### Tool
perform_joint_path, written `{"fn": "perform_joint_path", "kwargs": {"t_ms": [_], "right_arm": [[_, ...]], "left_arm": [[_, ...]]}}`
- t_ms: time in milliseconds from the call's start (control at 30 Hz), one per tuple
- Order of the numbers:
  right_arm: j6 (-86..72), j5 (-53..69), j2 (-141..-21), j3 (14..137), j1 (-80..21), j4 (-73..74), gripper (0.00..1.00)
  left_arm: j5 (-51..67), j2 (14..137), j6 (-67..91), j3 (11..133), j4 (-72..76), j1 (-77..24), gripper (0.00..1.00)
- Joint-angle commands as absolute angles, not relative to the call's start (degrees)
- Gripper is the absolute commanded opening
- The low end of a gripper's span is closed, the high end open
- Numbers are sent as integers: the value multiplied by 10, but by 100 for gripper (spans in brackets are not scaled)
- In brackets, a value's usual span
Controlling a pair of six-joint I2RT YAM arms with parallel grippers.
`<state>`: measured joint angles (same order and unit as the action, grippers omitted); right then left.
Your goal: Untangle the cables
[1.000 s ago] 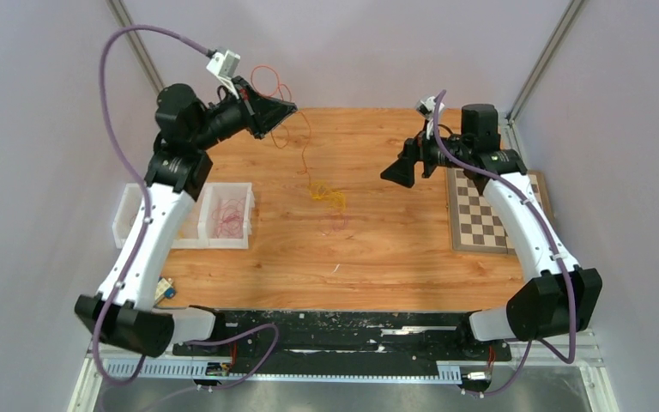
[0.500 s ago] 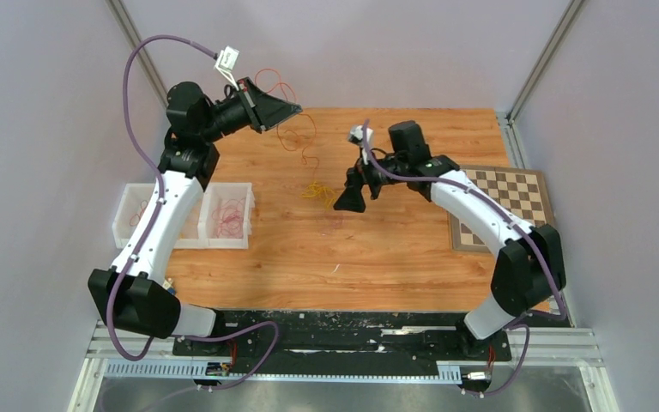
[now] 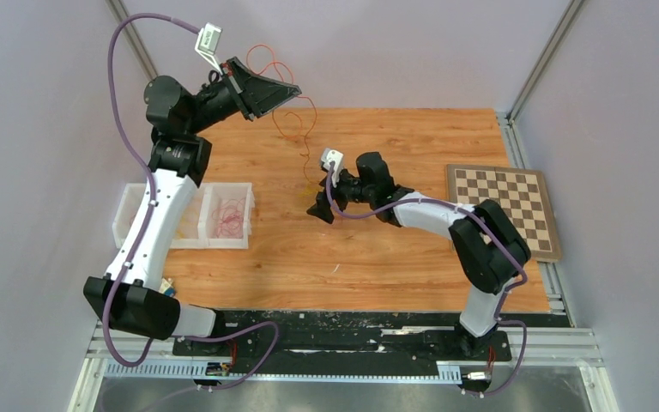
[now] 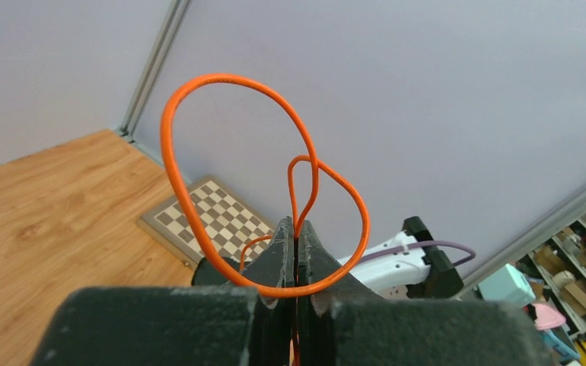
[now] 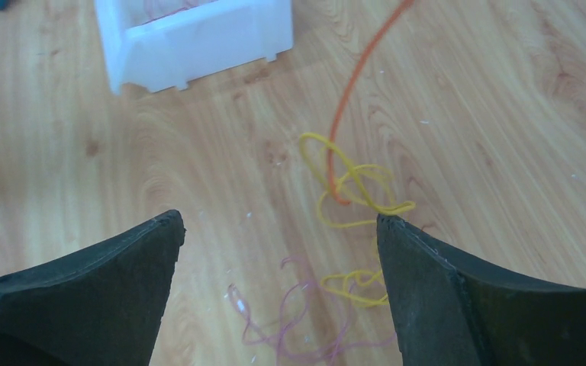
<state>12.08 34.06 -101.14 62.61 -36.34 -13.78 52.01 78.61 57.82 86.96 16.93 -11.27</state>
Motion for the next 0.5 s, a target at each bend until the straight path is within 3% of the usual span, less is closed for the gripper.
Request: {"fn": "perform_joint_path", "kwargs": {"t_ms": [0,100,167,233,300,467], "right_arm": [[120,272,-1062,647,-375,-292,94],[126,266,-1096,674,-380,-288,82],[125,266,-1113,686,-379,-280,59],[123,264,-1116,681,-378,-275,27],[122,266,-1104,661,-374,-269,2],[128,281,-1054,603,-353,-219,0]], "left_arm": [[539,755,578,908,181,-112,0],[540,742,569,911,163,-111,0],[533,736,560,914,154,-111,0],[510,727,549,917,142,-103,0],[476,720,538,924,127,-89,0],[380,721,470,983,78,-34,0]]}}
